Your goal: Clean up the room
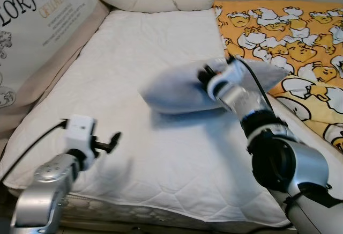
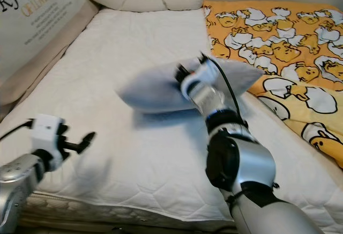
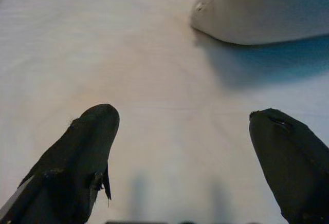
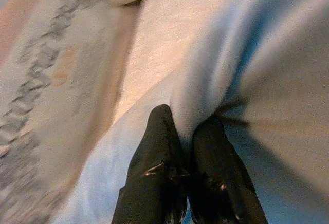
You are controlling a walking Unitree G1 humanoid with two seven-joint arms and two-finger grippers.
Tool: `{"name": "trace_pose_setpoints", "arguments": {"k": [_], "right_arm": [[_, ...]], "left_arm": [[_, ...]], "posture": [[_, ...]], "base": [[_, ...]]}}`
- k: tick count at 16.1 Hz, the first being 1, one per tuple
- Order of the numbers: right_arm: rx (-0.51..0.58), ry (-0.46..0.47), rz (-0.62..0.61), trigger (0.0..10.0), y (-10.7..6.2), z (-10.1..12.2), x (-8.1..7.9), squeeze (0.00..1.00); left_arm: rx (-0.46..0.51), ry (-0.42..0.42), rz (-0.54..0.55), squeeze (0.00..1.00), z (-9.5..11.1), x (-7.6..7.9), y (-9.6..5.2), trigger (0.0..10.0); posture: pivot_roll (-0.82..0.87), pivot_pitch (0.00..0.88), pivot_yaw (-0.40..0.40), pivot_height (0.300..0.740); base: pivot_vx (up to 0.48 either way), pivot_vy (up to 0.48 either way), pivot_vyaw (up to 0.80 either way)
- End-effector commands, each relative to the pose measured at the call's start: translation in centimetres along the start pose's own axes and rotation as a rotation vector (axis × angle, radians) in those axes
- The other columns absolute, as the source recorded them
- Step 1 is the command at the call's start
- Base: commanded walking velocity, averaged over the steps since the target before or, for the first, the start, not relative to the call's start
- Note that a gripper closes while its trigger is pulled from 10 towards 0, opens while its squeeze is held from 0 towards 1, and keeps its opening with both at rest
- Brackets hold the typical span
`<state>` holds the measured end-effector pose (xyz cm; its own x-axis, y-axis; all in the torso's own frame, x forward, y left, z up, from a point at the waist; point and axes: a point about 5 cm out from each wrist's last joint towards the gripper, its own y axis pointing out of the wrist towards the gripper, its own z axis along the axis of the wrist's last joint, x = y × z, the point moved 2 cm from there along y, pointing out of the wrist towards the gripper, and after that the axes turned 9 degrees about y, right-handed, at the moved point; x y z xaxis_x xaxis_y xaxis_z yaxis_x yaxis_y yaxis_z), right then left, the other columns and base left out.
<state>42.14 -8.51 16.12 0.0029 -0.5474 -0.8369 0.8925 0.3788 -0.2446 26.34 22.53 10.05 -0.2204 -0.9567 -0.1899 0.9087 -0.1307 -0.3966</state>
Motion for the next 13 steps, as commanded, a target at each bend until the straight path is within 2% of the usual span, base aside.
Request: {"name": "trace_pose_setpoints", "arguments": {"k": [1,3,5,6,8,9,10,12,13], "right_arm": [[-0.003,-0.023,0.09,0.0,0.2,0.5,-2.3,0.0],[-0.063,-0.03,0.24,0.0,-0.1,0.6,-4.7,0.0],[-0.154,-0.067,0.442,0.0,-1.5,1.1,-6.1,0.0],[-0.206,-0.083,0.565,0.0,-2.9,1.3,-6.4,0.0],[-0.241,-0.089,0.636,0.0,-4.2,1.3,-6.1,0.0],[-0.273,-0.115,0.675,0.0,-6.0,1.4,-4.1,0.0],[-0.293,-0.138,0.684,0.0,-6.9,1.2,-2.8,0.0],[-0.37,-0.219,0.533,0.0,-8.1,0.0,2.2,0.0],[-0.424,-0.263,0.382,0.0,-8.7,-1.4,6.1,0.0]], "left_arm": [[0.001,-0.001,0.058,0.0,0.0,-1.1,-0.2,10.0],[0.005,-0.01,0.149,0.0,0.0,-3.1,-0.7,10.0],[-0.007,-0.009,0.193,0.0,-0.4,-4.0,-1.3,10.0],[-0.012,-0.011,0.209,0.0,-0.6,-4.3,-1.5,10.0],[-0.015,-0.013,0.222,0.0,-0.7,-4.6,-1.8,10.0],[-0.019,-0.016,0.236,0.0,-0.9,-4.9,-2.1,10.0],[-0.021,-0.017,0.241,0.0,-0.9,-5.1,-2.1,10.0],[-0.023,-0.019,0.232,0.0,-0.9,-5.0,-2.1,10.0],[-0.017,-0.024,0.21,0.0,-0.7,-4.6,-1.8,10.0]], "posture": [[0.02,0.0,0.033,0.74],[0.02,0.0,0.026,0.74],[0.01,0.0,0.029,0.74],[0.02,0.0,0.027,0.74],[0.02,0.0,0.027,0.74],[0.02,0.0,0.03,0.74],[0.02,0.0,0.03,0.74],[0.01,0.0,0.035,0.74],[0.0,0.0,0.04,0.74]], "base": [[0.0,0.0,0.0],[0.0,0.0,0.0],[0.0,0.0,0.0],[0.0,0.0,0.0],[0.0,0.0,0.0],[0.0,0.0,0.0],[0.0,0.0,0.0],[0.0,0.0,0.0],[0.0,0.0,0.0]]}}
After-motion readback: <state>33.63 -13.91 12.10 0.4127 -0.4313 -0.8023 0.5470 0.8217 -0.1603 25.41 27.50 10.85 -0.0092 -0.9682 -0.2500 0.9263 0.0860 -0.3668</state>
